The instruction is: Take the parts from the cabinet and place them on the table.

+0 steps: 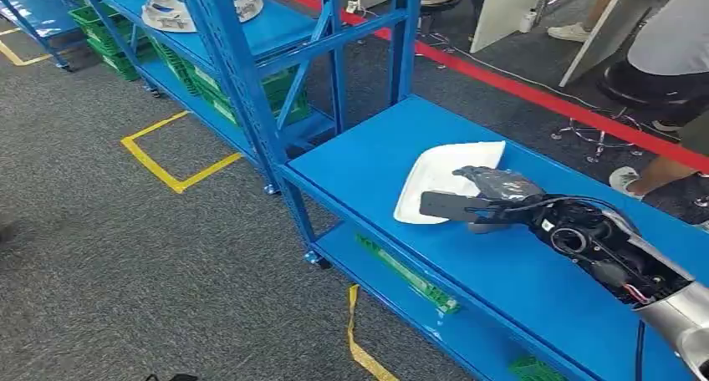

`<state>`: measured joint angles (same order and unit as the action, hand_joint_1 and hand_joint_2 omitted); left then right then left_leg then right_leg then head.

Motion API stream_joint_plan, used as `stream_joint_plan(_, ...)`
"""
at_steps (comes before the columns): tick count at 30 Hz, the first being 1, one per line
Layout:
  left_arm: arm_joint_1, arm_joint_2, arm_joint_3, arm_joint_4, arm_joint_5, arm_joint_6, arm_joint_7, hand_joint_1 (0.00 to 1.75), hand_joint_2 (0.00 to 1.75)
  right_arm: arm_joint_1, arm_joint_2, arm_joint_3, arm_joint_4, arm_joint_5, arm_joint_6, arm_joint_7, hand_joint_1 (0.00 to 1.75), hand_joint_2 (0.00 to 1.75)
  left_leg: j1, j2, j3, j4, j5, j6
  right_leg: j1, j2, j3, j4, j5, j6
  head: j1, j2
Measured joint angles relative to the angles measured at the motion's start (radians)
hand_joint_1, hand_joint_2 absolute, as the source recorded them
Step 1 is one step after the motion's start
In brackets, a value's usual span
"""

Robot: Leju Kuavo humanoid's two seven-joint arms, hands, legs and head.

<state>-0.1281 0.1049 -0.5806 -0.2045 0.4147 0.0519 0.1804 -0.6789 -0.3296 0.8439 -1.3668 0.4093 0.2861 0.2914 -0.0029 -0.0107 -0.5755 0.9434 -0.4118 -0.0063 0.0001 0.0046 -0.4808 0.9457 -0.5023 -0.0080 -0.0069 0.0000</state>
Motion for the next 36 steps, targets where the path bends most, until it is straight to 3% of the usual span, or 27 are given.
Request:
stream_joint_plan(21, -0.008, -0.005, -0.016, 0.0, 0.009, -0.002, 0.002, 0.0, 0.0, -0.051, 0.072, 0.103, 0.204, 0.034, -0.04, -0.063, 0.0, 1.75, 0.0, 0.0, 0.0, 0.0, 0.0, 0.0, 0.0, 0.0, 0.0, 0.0, 0.0, 0.0, 0.0, 0.0)
stream_joint_plan(27, -0.008, -0.006, -0.026, 0.0, 0.018, -0.007, 0.002, 0.0, 0.0, -0.064, 0.103, 0.126, 0.279, 0.055, -0.089, -0.105, 0.0, 1.75, 0.0, 0.0, 0.0, 0.0, 0.0, 0.0, 0.0, 0.0, 0.0, 0.0, 0.0, 0.0, 0.0, 0.0)
stream_joint_plan(36, -0.006, -0.006, -0.033, 0.0, 0.021, -0.009, 0.002, 0.0, 0.0, -0.082, 0.121, 0.146, 0.336, 0.064, -0.101, -0.113, 0.0, 1.75, 0.0, 0.0, 0.001, 0.0, 0.0, 0.0, 0.0, 0.0, 0.0, 0.0, 0.0, 0.0, 0.0, 0.0)
